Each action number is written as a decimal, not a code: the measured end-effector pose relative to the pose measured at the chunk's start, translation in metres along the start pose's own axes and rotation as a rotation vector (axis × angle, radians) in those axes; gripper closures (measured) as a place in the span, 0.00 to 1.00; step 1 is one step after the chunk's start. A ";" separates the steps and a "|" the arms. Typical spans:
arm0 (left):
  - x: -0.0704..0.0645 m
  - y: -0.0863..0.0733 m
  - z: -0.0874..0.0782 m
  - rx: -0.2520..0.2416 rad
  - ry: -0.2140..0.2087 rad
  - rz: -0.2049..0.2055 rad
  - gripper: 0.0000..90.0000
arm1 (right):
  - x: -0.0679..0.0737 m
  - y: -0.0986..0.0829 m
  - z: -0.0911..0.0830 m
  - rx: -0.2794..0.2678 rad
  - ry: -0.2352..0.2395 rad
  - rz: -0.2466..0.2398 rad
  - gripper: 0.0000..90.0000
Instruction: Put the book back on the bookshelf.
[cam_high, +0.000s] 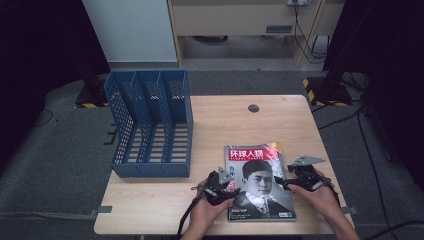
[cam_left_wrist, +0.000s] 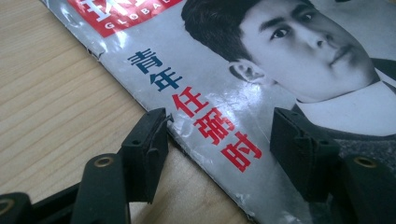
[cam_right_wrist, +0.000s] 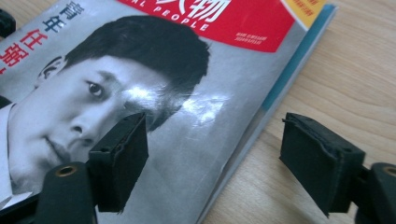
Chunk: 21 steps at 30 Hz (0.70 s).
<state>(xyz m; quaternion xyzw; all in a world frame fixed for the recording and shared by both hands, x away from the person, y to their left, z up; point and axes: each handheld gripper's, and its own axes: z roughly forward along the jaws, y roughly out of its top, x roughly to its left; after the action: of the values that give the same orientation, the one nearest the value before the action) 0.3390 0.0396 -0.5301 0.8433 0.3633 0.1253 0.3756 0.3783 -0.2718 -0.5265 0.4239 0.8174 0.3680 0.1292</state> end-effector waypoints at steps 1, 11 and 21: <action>0.000 0.000 0.000 0.000 0.000 0.000 0.40 | 0.000 0.000 0.000 0.000 0.000 0.000 0.27; 0.007 0.005 0.004 0.004 -0.038 0.032 0.40 | 0.005 0.002 0.000 -0.002 0.000 -0.021 0.35; 0.014 0.007 0.010 -0.016 -0.048 0.041 0.41 | 0.012 0.006 -0.012 -0.071 -0.008 -0.035 0.52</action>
<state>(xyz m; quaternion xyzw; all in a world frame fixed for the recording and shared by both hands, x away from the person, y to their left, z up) 0.3577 0.0413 -0.5323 0.8505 0.3356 0.1155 0.3882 0.3684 -0.2664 -0.5125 0.4061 0.8107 0.3927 0.1539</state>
